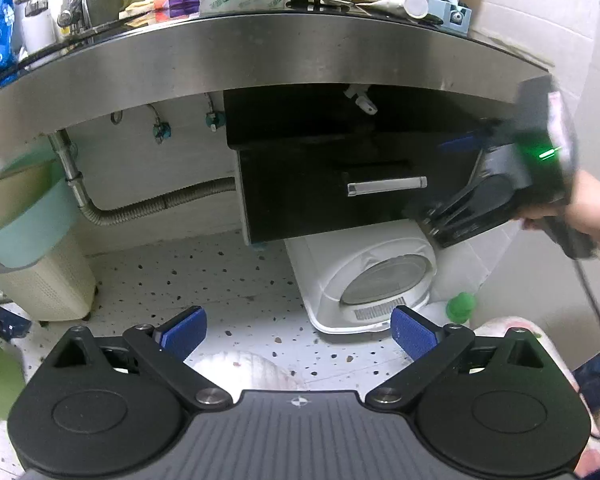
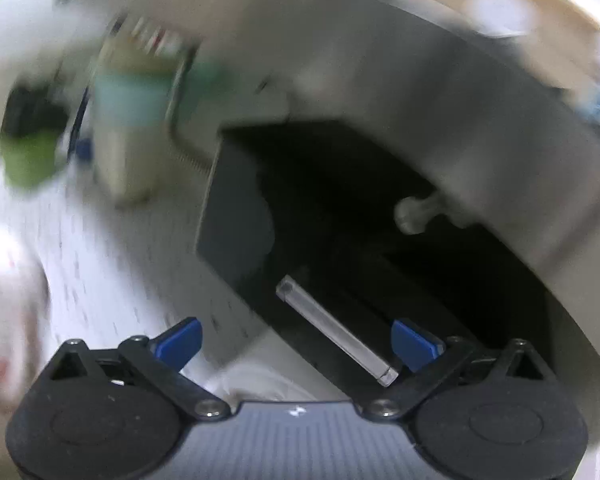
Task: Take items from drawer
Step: 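Move the right gripper to the black drawer's silver handle, then grip the drawer handle with the right gripper and pull the drawer open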
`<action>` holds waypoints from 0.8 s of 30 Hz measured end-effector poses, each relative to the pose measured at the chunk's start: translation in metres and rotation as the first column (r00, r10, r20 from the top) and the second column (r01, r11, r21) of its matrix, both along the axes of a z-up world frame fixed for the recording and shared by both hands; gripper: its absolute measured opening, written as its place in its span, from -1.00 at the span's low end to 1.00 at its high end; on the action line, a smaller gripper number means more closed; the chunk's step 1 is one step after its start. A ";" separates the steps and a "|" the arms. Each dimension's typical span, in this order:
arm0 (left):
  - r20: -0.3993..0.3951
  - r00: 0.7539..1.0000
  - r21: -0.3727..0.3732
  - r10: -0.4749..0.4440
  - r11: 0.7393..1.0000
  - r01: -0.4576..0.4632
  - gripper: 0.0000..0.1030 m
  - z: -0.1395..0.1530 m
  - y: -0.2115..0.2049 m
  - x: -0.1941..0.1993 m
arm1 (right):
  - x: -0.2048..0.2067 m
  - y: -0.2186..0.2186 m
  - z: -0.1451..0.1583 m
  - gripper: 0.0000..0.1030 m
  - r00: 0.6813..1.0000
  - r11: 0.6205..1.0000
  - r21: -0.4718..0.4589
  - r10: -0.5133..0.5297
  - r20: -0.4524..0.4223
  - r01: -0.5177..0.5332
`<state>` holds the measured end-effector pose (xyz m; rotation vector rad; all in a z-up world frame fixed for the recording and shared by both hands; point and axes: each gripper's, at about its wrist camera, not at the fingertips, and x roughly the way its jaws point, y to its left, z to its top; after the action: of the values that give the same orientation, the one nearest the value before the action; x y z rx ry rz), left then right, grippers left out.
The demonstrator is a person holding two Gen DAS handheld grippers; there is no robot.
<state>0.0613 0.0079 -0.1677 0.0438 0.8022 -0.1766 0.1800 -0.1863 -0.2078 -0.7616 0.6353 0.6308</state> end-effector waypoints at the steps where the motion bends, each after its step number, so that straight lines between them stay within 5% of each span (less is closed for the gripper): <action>1: -0.004 1.000 -0.011 -0.003 1.000 0.003 0.93 -0.001 0.001 0.001 | 0.005 0.005 -0.007 0.87 1.000 0.998 -0.057 0.027 0.008 -0.026; 7: -0.024 1.000 -0.031 -0.019 0.999 0.019 0.93 -0.005 0.000 0.002 | 0.027 0.025 -0.056 0.58 0.978 0.899 -0.402 0.205 0.039 -0.173; 13: -0.022 0.999 -0.051 -0.027 0.998 0.026 0.93 -0.004 0.000 0.001 | 0.042 0.028 -0.086 0.57 0.956 0.813 -0.536 0.293 0.037 -0.228; 21: -0.024 0.999 -0.088 -0.047 0.995 0.045 0.89 0.001 0.002 -0.001 | 0.052 0.050 -0.110 0.24 0.922 0.699 -0.648 0.387 -0.015 -0.304; 24: -0.029 0.999 -0.090 -0.044 0.995 0.041 0.89 0.000 0.003 -0.001 | 0.060 0.050 -0.111 0.25 0.927 0.704 -0.638 0.373 -0.039 -0.311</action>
<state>0.0603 0.0105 -0.1676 -0.0264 0.8242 -0.2541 0.2405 -0.1360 -0.3191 -1.5752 0.6272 0.7196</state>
